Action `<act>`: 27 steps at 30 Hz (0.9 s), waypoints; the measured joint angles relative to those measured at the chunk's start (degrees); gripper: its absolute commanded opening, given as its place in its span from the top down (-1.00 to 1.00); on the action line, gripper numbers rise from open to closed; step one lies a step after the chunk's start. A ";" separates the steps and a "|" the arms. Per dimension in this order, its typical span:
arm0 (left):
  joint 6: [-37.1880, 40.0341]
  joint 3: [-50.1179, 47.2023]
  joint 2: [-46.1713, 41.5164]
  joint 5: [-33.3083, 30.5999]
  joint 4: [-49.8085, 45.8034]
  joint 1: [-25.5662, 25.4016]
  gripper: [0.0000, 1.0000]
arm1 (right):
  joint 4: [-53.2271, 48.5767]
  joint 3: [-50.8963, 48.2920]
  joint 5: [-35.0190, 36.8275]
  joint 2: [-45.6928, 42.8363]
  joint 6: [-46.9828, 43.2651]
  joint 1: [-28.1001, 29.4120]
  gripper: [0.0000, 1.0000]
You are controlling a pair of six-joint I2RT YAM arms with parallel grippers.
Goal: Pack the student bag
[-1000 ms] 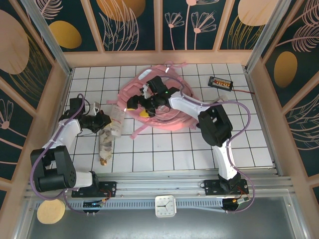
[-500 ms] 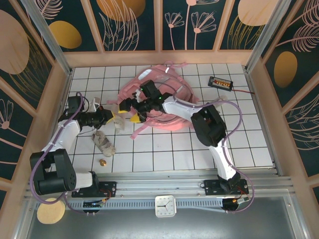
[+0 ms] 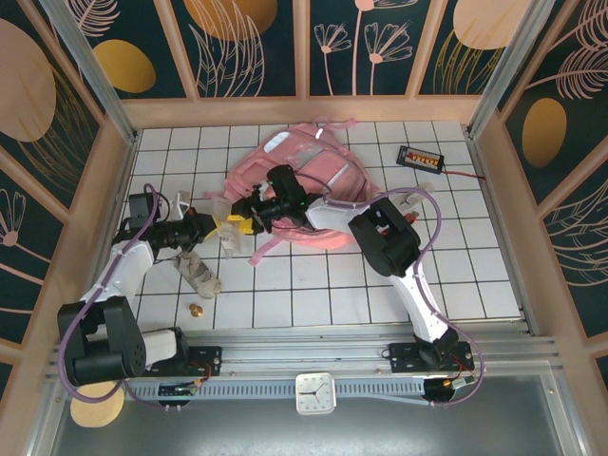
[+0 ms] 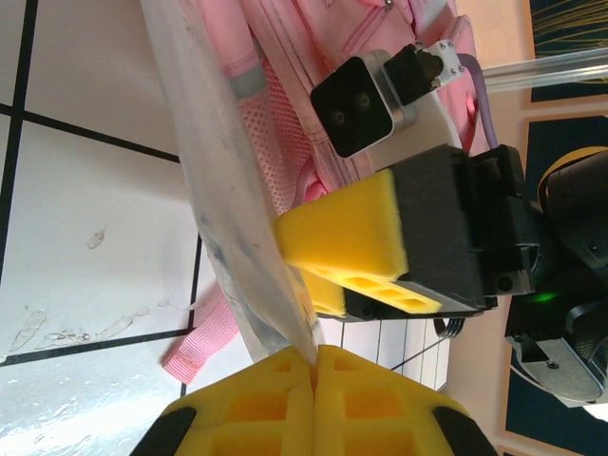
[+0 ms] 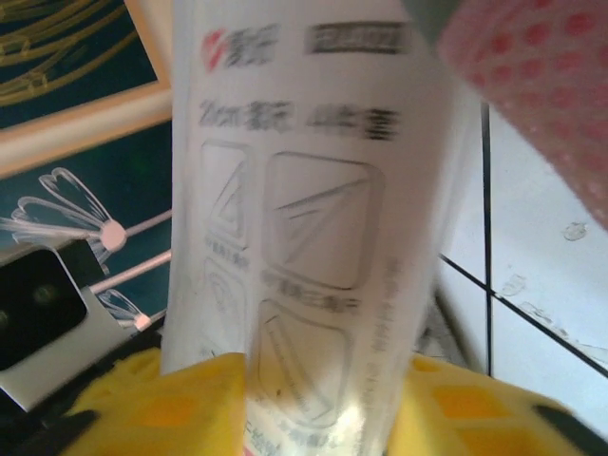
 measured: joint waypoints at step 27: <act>12.81 29.53 10.01 -39.45 -13.94 -21.94 -0.98 | -24.41 -18.75 18.29 -35.80 -26.10 -22.25 1.00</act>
